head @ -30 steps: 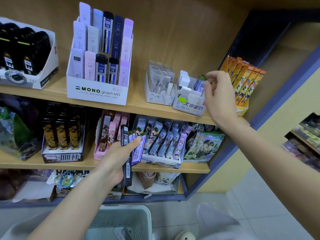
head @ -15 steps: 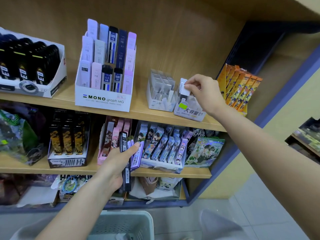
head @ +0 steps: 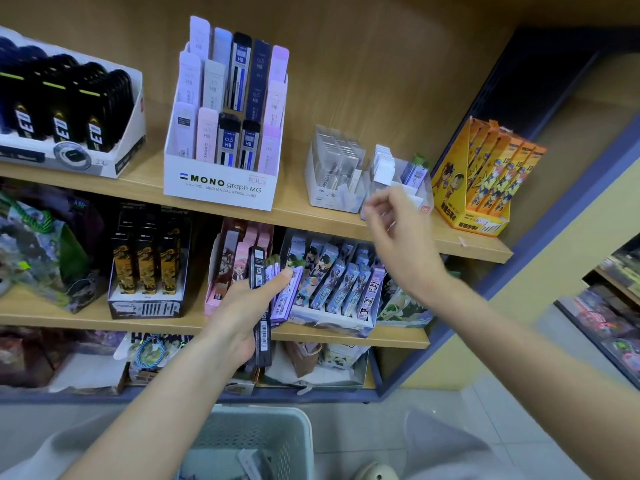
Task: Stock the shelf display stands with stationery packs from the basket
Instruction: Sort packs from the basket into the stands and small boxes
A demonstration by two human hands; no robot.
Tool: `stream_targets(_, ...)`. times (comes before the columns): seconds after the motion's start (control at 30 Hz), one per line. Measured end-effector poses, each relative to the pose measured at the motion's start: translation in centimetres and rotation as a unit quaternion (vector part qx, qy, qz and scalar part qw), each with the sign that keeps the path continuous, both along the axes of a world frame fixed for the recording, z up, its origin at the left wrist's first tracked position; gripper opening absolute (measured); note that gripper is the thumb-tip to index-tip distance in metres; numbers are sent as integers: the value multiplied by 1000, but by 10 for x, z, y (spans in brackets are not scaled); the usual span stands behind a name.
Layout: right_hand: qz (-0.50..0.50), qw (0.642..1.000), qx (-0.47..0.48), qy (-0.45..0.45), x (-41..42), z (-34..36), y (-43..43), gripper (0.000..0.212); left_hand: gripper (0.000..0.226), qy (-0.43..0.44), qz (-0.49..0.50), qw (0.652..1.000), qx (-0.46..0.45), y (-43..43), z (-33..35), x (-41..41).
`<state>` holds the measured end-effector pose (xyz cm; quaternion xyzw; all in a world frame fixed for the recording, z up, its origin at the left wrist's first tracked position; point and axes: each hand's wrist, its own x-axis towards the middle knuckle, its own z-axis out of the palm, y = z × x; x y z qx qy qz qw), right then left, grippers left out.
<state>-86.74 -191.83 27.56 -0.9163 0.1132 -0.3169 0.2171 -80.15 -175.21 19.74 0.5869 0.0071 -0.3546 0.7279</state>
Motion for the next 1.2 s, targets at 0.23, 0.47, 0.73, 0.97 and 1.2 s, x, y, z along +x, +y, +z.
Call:
stream_targets(0.23,37,930,285,228,-5,-42,36,13,15,-61,-38,997,12,-1,0,-9)
stream_targets(0.47,37,904,390,172,-15,-12,24,7,28,-48,-28,998,10,-3,1,-8)
stream_targets(0.73,-73,982,78,-158,-23,58,-45,2,25,-8,-26,999,-20,-6,5,-9)
stream_targets(0.97,-109,990,-41,-76,7,68,-91,10,29,-2,-30,998,-49,-5,0,-6)
stream_targets(1.2,-128,988,-76,46,24,60,-115,11,21,5,-1,999,-50,-5,11,-10)
